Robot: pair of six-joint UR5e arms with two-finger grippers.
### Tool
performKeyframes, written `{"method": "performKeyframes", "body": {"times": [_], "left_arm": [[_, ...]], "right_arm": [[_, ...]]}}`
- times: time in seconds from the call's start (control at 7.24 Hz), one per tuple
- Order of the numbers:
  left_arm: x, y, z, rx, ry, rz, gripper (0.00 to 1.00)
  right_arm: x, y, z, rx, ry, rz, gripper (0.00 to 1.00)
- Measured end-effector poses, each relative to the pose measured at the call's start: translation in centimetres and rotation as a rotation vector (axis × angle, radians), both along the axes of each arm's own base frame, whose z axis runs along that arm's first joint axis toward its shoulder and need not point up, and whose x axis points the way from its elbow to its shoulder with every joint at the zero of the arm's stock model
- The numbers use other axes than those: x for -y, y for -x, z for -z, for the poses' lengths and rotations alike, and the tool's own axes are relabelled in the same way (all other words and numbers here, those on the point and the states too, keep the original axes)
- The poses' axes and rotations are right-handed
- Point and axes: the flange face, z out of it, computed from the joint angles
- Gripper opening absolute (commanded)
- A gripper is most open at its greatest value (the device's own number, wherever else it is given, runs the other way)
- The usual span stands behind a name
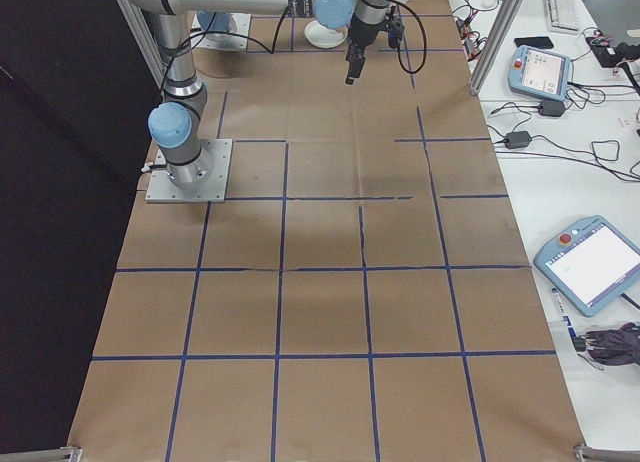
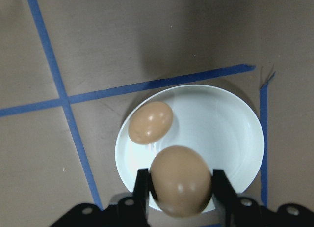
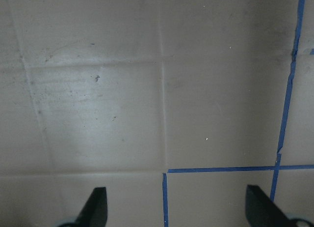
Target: Place egg on plate
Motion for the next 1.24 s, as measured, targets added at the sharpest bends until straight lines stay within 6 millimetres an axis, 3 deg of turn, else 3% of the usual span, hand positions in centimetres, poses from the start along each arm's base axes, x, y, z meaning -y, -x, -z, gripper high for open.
{"method": "performKeyframes", "body": {"times": [0.14, 0.28, 0.41, 0.69, 0.83, 1.24], "left_arm": [[-1.2, 0.4, 2.5, 0.011, 0.041, -0.018, 0.34], [-2.3, 0.7, 4.2, 0.016, 0.066, -0.026, 0.63], [-2.9, 0.8, 5.0, 0.018, 0.075, -0.030, 0.99], [-3.1, 0.9, 4.7, 0.021, 0.091, -0.033, 1.00], [-2.6, 0.9, 3.7, 0.025, 0.111, -0.036, 1.00], [0.7, -0.1, -4.2, 0.033, 0.128, -0.052, 1.00]], "right_arm": [[0.0, 0.0, 0.0, 0.000, 0.000, 0.000, 1.00], [0.0, 0.0, 0.0, 0.000, 0.000, 0.000, 1.00], [0.0, 0.0, 0.0, 0.000, 0.000, 0.000, 1.00], [0.0, 0.0, 0.0, 0.000, 0.000, 0.000, 1.00], [0.0, 0.0, 0.0, 0.000, 0.000, 0.000, 1.00], [0.0, 0.0, 0.0, 0.000, 0.000, 0.000, 1.00]]}}
